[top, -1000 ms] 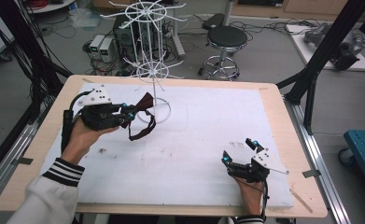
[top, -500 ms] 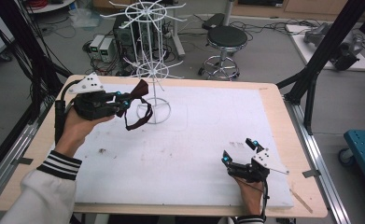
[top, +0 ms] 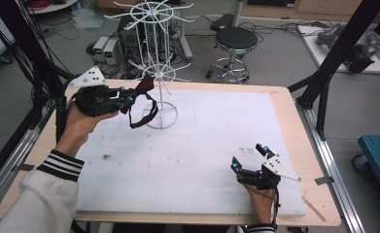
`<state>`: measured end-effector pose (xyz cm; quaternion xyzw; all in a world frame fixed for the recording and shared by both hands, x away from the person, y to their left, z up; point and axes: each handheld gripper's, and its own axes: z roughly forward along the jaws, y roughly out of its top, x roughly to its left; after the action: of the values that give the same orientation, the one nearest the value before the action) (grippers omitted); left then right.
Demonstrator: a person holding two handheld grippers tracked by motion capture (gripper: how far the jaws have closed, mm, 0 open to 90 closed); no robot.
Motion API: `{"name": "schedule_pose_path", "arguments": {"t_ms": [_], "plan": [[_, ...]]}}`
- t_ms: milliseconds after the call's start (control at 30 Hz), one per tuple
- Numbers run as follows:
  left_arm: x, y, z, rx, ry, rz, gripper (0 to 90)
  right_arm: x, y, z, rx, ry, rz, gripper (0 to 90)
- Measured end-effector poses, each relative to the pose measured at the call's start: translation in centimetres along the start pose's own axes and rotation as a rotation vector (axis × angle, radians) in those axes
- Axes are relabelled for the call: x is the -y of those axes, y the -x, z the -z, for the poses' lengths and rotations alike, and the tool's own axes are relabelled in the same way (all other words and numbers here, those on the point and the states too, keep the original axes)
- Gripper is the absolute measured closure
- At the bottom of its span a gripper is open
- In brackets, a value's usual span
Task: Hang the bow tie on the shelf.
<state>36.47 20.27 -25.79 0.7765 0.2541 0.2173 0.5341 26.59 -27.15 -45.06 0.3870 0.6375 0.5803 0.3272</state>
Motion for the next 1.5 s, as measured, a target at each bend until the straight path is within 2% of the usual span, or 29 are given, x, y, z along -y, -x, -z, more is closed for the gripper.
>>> {"name": "schedule_pose_path", "arguments": {"t_ms": [100, 733, 1000, 1200, 1500], "plan": [[-0.3, -0.3, -0.1, -0.009, 0.011, 0.009, 76.8, 0.0, 0.0, 0.0, -0.001, 0.003, 0.001, 0.7], [-1.6, -1.7, -1.5, -0.05, 0.007, -0.055, 76.7, 0.0, 0.0, 0.0, 0.001, 0.003, 0.003, 0.7], [-1.8, -2.2, -2.3, -0.061, -0.005, -0.051, 76.7, 0.0, 0.0, 0.0, 0.002, 0.003, 0.004, 0.7], [-2.0, -2.4, -2.9, -0.06, -0.016, -0.059, 76.7, 0.0, 0.0, 0.0, 0.002, 0.002, 0.001, 0.7], [-2.3, -2.5, -4.6, -0.034, -0.046, -0.06, 76.7, 0.0, 0.1, 0.0, 0.001, 0.005, 0.002, 0.7]]}}
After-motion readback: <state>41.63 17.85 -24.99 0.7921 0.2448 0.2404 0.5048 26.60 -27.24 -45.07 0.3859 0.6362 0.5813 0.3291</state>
